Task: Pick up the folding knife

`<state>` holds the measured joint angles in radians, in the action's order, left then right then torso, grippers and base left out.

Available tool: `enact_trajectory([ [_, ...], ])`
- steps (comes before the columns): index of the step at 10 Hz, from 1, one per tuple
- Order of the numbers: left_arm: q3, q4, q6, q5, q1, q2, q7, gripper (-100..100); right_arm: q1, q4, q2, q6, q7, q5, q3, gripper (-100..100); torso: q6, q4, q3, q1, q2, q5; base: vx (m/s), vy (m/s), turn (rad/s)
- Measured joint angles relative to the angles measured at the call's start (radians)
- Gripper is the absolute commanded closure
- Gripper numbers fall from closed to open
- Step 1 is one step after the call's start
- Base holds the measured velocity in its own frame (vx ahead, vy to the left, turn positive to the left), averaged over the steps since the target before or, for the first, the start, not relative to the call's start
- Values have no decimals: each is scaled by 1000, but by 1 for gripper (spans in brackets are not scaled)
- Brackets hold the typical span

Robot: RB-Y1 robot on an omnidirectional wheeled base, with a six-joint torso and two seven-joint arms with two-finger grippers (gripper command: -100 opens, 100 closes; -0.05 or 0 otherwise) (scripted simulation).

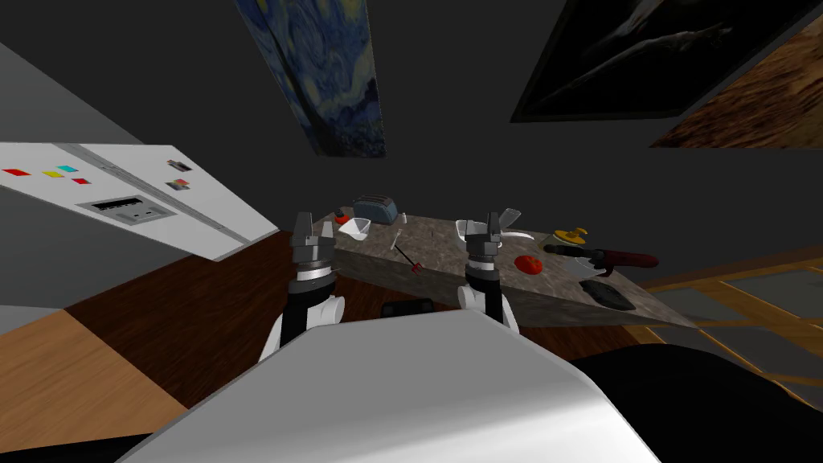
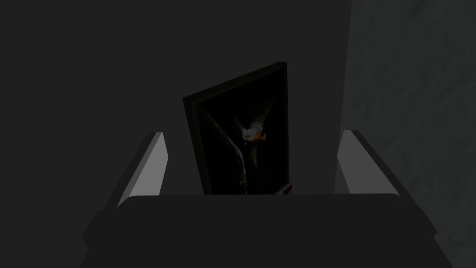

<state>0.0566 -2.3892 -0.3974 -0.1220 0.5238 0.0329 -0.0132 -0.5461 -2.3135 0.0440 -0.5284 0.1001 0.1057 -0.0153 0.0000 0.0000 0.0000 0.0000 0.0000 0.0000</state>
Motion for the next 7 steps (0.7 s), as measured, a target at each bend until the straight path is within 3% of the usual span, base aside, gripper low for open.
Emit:
enact_trajectory([
  [7,0,0,0,0,0,0,0,0,13,60,-186,69,8,0,30,-100,0,1,3,5,5,1,-104,106,51],
])
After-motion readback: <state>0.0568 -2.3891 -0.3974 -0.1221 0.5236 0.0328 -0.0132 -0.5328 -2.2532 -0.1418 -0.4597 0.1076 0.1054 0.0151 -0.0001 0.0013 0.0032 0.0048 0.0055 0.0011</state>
